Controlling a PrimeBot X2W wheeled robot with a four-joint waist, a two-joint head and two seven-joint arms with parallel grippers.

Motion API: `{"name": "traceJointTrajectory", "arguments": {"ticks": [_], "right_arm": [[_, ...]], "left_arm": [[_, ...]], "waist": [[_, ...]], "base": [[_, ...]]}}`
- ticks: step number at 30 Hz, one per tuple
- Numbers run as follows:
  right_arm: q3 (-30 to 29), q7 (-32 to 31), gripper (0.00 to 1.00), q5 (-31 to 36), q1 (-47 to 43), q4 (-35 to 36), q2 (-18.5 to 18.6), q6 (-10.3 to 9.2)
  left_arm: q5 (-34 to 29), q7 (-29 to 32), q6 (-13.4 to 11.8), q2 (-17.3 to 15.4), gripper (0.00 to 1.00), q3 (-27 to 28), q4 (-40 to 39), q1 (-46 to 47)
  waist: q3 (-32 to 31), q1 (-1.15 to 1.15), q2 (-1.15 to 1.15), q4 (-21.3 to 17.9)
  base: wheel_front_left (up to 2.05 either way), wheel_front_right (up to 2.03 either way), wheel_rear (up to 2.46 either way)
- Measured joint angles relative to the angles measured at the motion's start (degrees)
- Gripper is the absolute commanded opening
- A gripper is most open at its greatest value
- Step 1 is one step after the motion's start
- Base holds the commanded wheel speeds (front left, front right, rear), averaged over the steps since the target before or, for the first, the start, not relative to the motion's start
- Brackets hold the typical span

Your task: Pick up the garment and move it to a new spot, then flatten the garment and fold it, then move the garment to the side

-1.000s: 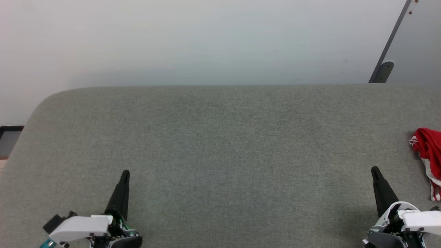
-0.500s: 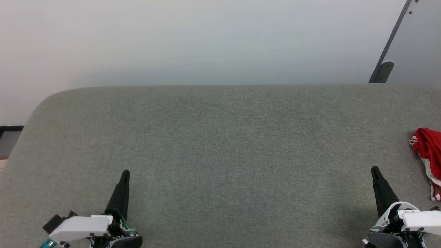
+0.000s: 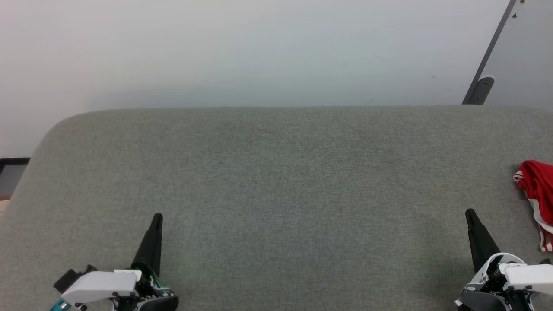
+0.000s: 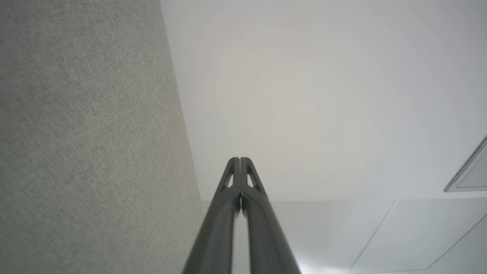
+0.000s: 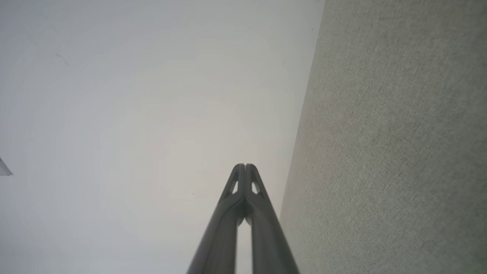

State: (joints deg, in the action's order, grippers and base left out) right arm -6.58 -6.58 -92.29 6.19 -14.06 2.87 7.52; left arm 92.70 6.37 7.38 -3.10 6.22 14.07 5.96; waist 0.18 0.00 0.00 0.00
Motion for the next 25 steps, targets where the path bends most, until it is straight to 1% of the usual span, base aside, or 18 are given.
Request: {"name": "traceJointTrajectory", "arguments": {"ticks": [25], "right_arm": [[0.00, 0.00, 0.00, 0.00, 0.00, 0.00, 0.00, 0.00]], "left_arm": [[-0.01, 0.15, 0.00, 0.07, 0.00, 0.10, 0.00, 0.01]], "waist": [[0.00, 0.00, 0.00, 0.00]], "base": [[0.00, 0.00, 0.00]]}}
